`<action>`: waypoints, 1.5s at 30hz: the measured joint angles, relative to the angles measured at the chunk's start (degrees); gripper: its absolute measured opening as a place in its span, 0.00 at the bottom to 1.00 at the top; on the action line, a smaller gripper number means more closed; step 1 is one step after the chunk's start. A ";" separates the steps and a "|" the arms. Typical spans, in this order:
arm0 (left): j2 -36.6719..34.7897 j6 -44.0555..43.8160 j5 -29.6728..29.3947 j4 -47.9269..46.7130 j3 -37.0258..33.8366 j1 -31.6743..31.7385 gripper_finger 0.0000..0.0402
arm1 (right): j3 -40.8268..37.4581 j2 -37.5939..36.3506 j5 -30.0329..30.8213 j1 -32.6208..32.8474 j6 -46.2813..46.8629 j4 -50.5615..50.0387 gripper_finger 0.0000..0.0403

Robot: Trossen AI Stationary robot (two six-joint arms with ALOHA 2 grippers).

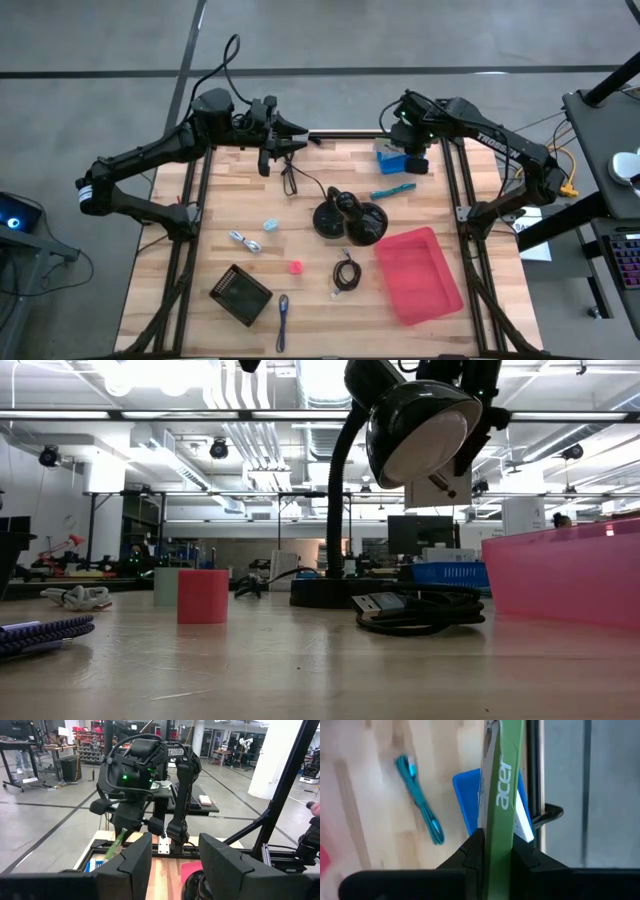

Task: Pick and place items into bin
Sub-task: Put the white card reader box into the blue bin

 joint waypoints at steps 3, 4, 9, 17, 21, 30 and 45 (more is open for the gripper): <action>0.00 0.00 0.00 0.00 0.00 0.00 0.37 | -0.37 0.00 1.92 0.00 -5.24 -0.67 0.09; 0.00 0.00 0.00 0.00 0.00 0.00 0.37 | -0.62 0.01 3.17 0.00 -6.27 -0.85 0.09; 0.00 0.00 0.00 0.00 0.00 0.00 0.37 | -2.06 0.02 5.95 -0.20 -10.26 -0.67 0.09; 0.00 0.01 0.00 0.00 -0.02 0.00 0.37 | -6.18 0.04 5.97 -0.57 -13.10 -0.37 0.09; 0.00 0.00 0.00 0.00 0.00 0.00 0.37 | -7.33 0.07 5.97 -0.89 -13.33 0.02 0.09; 0.00 0.00 0.00 0.00 -0.02 0.00 0.37 | -7.65 0.07 5.91 -1.05 -13.03 1.92 0.09; 0.00 0.02 0.00 0.02 -0.13 0.00 0.37 | -7.68 0.07 5.08 -1.14 -12.94 4.40 0.09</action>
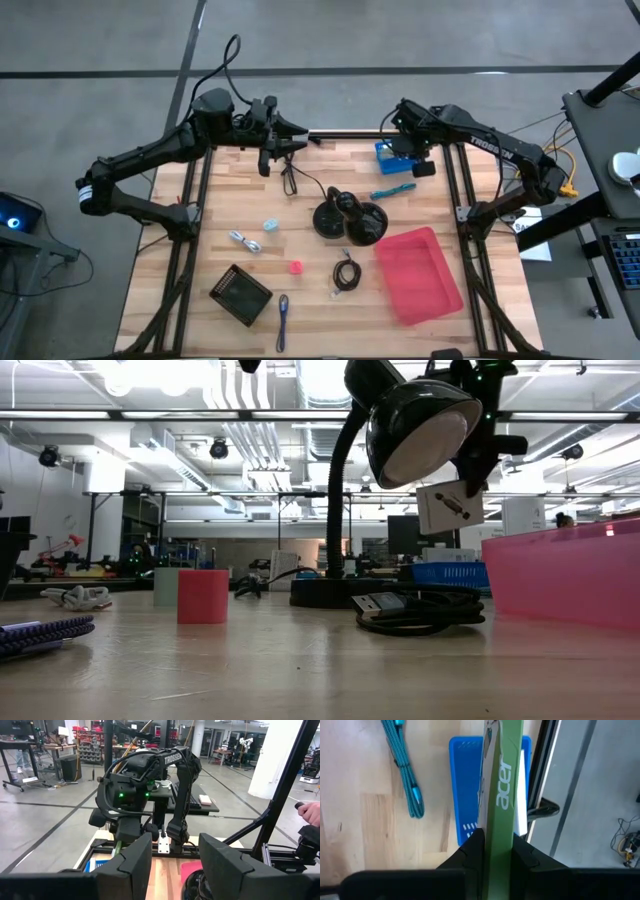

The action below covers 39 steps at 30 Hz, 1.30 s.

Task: Pick and place items into bin
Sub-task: Put the white card reader box into the blue bin

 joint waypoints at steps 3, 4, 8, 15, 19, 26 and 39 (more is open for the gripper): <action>0.00 0.01 0.00 0.00 0.00 0.00 0.37 | -0.07 0.00 -1.02 -0.02 -0.85 1.02 0.09; 0.00 0.01 0.00 0.01 -0.03 0.00 0.37 | -0.07 0.00 -1.02 -0.02 -1.03 1.44 0.09; 0.00 0.01 0.00 0.14 -0.55 0.00 0.37 | -0.07 0.00 -1.03 -0.41 -1.50 1.48 0.09; 0.00 0.01 -0.04 0.11 -3.05 0.01 0.37 | -0.44 -0.02 -1.27 -2.49 -2.78 1.46 0.09; 0.00 -0.01 -0.04 0.11 -3.66 0.00 0.37 | -1.44 -0.02 -1.26 -3.88 -4.28 1.50 0.09; 0.00 0.01 -0.07 0.61 -3.67 0.00 0.37 | -3.01 2.66 -1.26 -5.35 -4.88 3.16 0.09; 0.00 -0.02 -0.07 0.57 -3.67 0.00 0.37 | -3.76 7.73 -2.89 -6.51 -7.83 6.55 0.09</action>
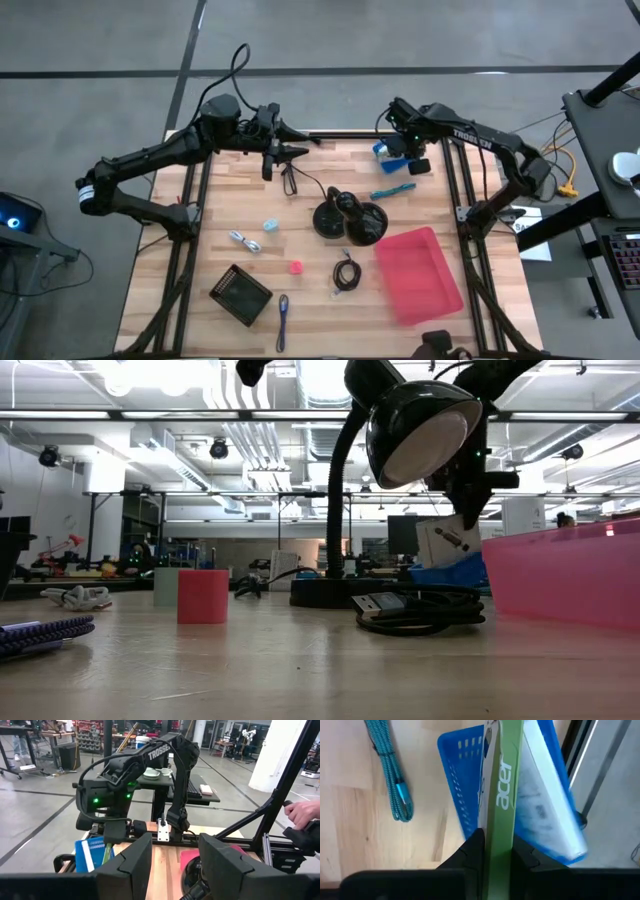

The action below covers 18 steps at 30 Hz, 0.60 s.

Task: Pick and place items into bin
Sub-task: Put the white card reader box into the blue bin

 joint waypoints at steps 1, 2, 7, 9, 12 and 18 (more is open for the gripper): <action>0.00 0.00 0.00 -0.02 -0.02 0.01 0.37 | -0.01 0.07 0.10 -0.13 0.13 0.01 0.09; 0.00 0.00 0.00 -0.01 -0.10 0.01 0.37 | -0.01 -0.01 0.15 -0.33 0.15 -0.02 0.09; 0.00 0.00 0.02 -0.04 -0.13 0.02 0.37 | -0.01 -0.99 0.60 -0.63 0.83 -1.39 0.09; 0.00 0.00 0.00 -0.04 -0.13 0.00 0.37 | -0.01 -1.45 0.59 -0.72 1.39 -1.43 0.09; 0.00 0.00 0.00 -0.03 -0.13 0.01 0.37 | -0.01 -2.26 0.62 -0.79 2.04 -1.47 0.09; 0.00 0.00 0.00 -0.02 -0.15 0.00 0.37 | -0.01 -3.53 0.65 -1.43 1.94 -1.66 0.09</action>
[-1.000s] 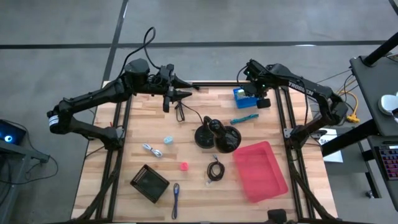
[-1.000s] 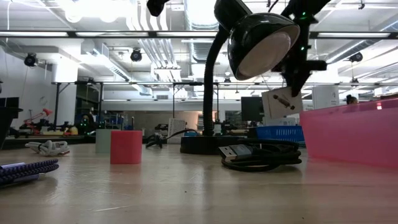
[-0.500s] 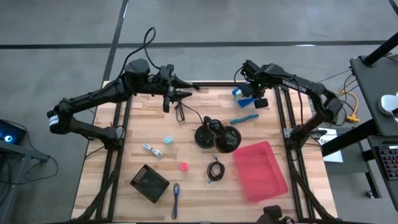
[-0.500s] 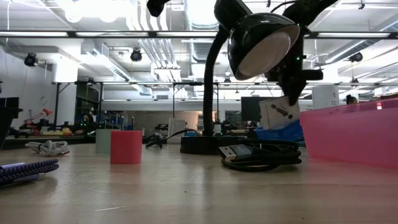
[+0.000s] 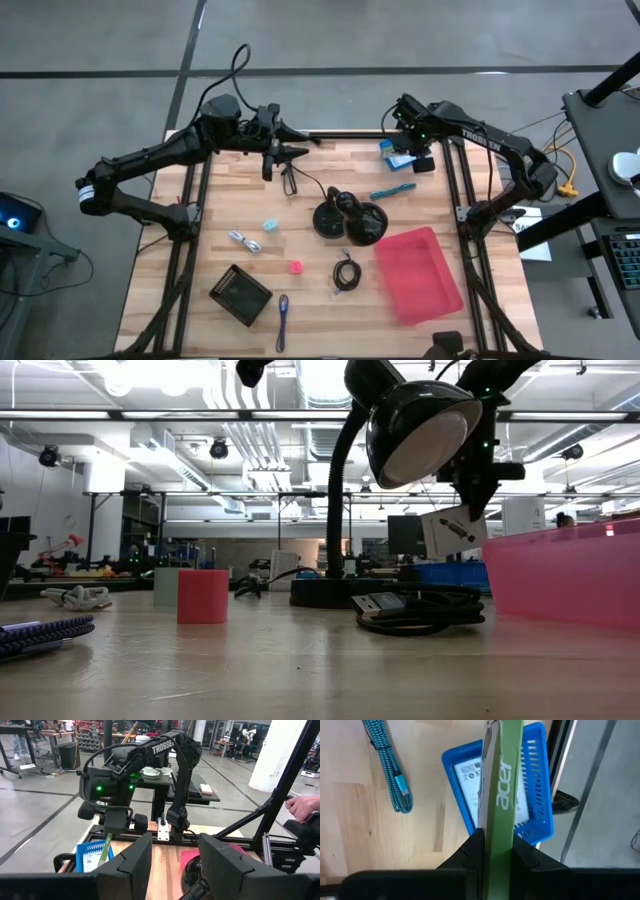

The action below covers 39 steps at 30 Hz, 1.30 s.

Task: Pick and place items into bin
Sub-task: Put the white card reader box into the blue bin

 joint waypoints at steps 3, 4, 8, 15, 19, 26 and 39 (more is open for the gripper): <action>0.00 0.00 0.00 0.00 0.00 0.02 0.37 | 0.00 -0.04 0.04 -1.07 0.00 0.02 0.09; 0.00 0.00 0.00 0.00 0.00 0.00 0.37 | 0.00 -0.04 0.08 -1.49 0.00 0.04 0.09; 0.00 0.00 0.00 0.00 0.00 0.00 0.37 | 0.00 -0.04 0.09 -3.48 0.09 1.15 0.09; 0.00 0.00 0.00 0.00 0.00 0.00 0.37 | -0.07 -0.09 0.44 -5.25 2.06 3.97 0.09; 0.00 0.00 0.00 0.00 0.00 0.00 0.37 | -1.27 -0.13 2.76 -5.15 4.00 6.48 0.09; 0.00 0.00 0.00 0.00 0.00 0.02 0.37 | -2.10 -0.13 2.92 -5.17 14.09 7.86 0.09; 0.00 -0.02 0.00 0.00 -0.02 0.02 0.37 | -2.10 -0.13 2.71 -5.17 38.09 6.10 0.09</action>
